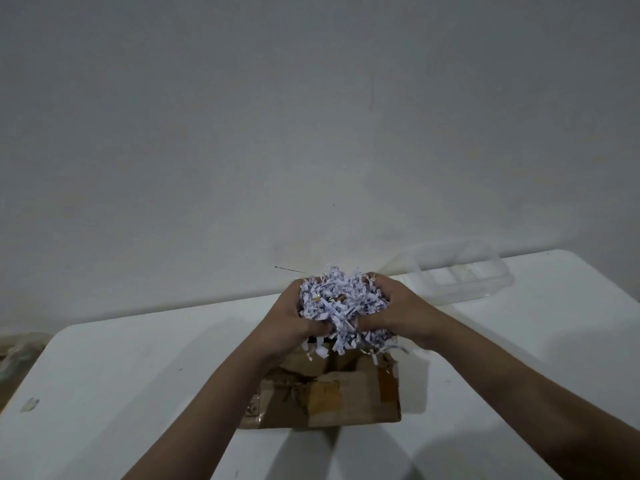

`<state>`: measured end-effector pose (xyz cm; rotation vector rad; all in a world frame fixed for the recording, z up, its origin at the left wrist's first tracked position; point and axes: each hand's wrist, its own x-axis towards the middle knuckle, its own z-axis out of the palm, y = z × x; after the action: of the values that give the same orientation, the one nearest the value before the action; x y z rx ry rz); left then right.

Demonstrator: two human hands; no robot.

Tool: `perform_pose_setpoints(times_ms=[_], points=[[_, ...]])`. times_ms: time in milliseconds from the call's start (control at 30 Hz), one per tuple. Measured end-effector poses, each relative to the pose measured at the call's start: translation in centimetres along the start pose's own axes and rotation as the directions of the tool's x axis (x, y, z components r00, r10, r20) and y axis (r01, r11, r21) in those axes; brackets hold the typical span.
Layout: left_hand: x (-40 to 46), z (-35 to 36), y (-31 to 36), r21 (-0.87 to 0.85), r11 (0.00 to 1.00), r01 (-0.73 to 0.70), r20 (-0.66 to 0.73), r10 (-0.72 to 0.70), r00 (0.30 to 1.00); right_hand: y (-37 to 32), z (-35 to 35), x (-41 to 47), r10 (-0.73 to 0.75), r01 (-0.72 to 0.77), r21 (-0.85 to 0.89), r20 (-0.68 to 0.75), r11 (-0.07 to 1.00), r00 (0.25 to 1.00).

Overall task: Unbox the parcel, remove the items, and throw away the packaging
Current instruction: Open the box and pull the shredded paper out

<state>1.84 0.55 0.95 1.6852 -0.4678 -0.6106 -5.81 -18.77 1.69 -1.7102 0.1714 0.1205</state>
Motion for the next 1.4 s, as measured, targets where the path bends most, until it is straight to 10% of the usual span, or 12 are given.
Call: perform_pose_setpoints(times_ms=[733,1133,1400], points=[[6.6,25.9,-5.6,0.148,0.988,0.032,0.196,-0.061,0.979,13.1,-20.4,-11.4,0.126,-0.131,-0.016,-0.174,0.991,0.977],[5.3,27.0,-6.2,0.658,0.753,-0.004,0.03,-0.02,0.999,14.7,-21.7,-10.1,0.112,-0.093,-0.593,-0.005,0.8,0.994],[3.0,26.2,-4.5,0.671,0.74,0.043,0.03,-0.085,0.996,12.2,-22.8,-11.6,0.135,-0.103,-0.489,0.031,0.866,0.99]])
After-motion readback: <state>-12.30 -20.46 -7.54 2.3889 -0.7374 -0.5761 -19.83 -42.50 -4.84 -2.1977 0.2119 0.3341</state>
